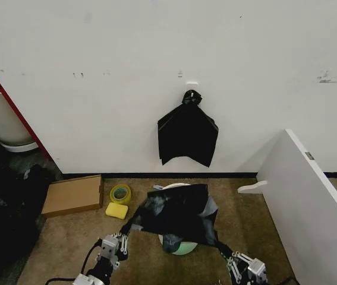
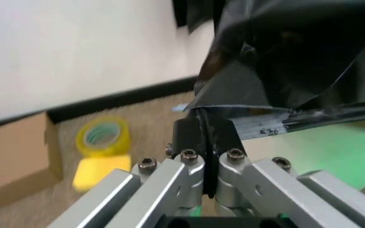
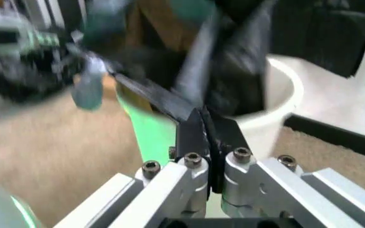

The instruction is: Place the garbage bag over the trash bin.

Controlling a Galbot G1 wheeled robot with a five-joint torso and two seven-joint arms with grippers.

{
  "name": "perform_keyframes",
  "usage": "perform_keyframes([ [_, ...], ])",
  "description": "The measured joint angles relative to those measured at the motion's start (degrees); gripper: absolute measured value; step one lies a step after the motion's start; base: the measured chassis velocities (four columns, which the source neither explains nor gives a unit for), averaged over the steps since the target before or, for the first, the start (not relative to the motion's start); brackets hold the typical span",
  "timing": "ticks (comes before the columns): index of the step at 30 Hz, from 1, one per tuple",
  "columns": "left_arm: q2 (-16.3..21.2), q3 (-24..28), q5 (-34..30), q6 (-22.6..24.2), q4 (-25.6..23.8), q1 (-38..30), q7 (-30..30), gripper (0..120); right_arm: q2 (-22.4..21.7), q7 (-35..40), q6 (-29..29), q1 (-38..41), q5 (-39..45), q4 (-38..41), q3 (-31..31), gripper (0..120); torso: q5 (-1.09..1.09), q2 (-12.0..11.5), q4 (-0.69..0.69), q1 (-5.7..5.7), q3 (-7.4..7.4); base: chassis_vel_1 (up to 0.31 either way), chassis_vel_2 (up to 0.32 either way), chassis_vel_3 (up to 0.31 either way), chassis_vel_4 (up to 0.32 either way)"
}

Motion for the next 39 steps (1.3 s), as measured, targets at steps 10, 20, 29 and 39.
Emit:
perform_keyframes([
  [10, -2.5, 3.8, 1.1, 2.6, 4.0, -2.7, -0.5, 0, 1.5, -4.5, 2.9, 5.2, -5.5, -9.3, 1.6, 0, 0.0, 0.0, 0.01, 0.0, 0.0, 0.0, 0.0, 0.0, 0.0],
  [20, -5.0, 7.0, 0.2, 0.7, 4.7, -4.8, 2.5, 0, 0.7, -10.3, 7.3, 4.9, -0.3, -7.6, 2.4, 0, -0.01, 0.0, 0.0, 0.0, 0.0, 0.0, 0.0, 0.0, 0.0],
  [29, -3.6, 6.3, 0.6, -0.2, 1.9, -3.1, 3.1, 0, -2.6, -21.2, 11.1, 4.9, 9.1, -9.1, 6.7, 23, -0.02, 0.0, 0.0, 0.0, 0.0, 0.0, 0.0, 0.0, 0.0],
  [39, -2.3, 6.3, 1.4, -0.7, 1.5, -2.8, 3.1, 0, -2.1, -15.6, 2.9, 2.6, 18.9, 0.0, 1.5, 59, -0.01, 0.0, 0.0, 0.0, 0.0, 0.0, 0.0, 0.0, 0.0],
])
